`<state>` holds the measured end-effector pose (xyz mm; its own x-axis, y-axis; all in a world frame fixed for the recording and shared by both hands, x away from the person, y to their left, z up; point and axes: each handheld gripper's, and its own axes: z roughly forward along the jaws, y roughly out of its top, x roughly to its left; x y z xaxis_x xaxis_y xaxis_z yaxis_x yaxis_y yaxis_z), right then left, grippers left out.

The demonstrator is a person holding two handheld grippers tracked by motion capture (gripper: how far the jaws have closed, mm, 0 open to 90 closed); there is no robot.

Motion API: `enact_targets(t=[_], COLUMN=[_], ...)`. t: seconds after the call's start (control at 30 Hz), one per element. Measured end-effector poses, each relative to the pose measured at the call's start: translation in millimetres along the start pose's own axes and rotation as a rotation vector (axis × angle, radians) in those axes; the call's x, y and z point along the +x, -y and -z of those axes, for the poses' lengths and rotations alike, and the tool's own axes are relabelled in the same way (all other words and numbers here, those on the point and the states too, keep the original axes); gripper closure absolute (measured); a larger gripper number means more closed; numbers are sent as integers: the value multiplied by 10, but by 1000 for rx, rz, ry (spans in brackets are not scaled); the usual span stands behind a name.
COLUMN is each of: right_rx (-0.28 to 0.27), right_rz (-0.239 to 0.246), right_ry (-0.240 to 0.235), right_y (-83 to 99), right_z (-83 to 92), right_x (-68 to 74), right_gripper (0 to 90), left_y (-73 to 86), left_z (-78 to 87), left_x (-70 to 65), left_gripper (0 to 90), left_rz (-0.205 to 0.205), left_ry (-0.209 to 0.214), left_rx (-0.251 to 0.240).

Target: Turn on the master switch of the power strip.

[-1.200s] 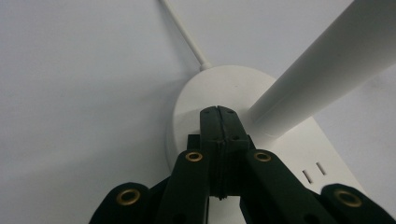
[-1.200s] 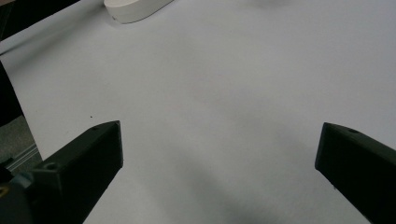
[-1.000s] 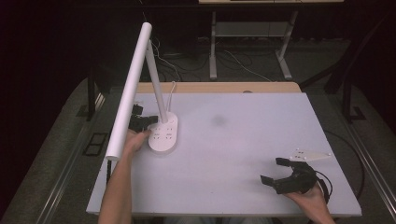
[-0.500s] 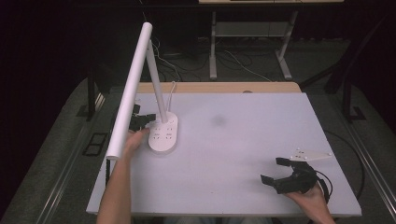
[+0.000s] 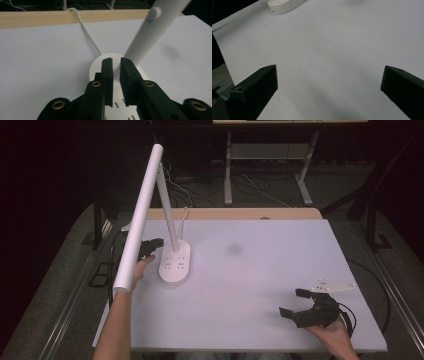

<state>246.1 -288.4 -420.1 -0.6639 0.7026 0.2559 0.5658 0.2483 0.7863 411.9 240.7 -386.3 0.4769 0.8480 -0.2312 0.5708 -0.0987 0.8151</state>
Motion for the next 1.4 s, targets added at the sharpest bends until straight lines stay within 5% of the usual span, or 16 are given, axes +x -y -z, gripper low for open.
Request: enact_targets(t=[0.07,0.1,0.23,0.27,0.53,1.4], right_rx=[0,0,-2,-2,-9,-23], right_rz=[-1,-4,-5,-4,-2,-6], right_ry=[0,-1,-3,-4,-3,0], right_y=[0,-1,-2,-2,-1,-7], right_z=[2,5,6,6,16,38], right_x=[2,7,10,10,10,28], right_gripper=[3,3,3,3,3,3], left_y=[8,14,56,71,195,660], left_z=[47,69,126,142,291,634], left_x=[-22,-32,-56,-62,-162,-768], left_gripper=[687,552,411,313,14,0], left_rz=[2,9,25,26,38,-35], left_ry=[7,5,23,35,90,196], left_rx=[-11,-7,8,4,4,-36])
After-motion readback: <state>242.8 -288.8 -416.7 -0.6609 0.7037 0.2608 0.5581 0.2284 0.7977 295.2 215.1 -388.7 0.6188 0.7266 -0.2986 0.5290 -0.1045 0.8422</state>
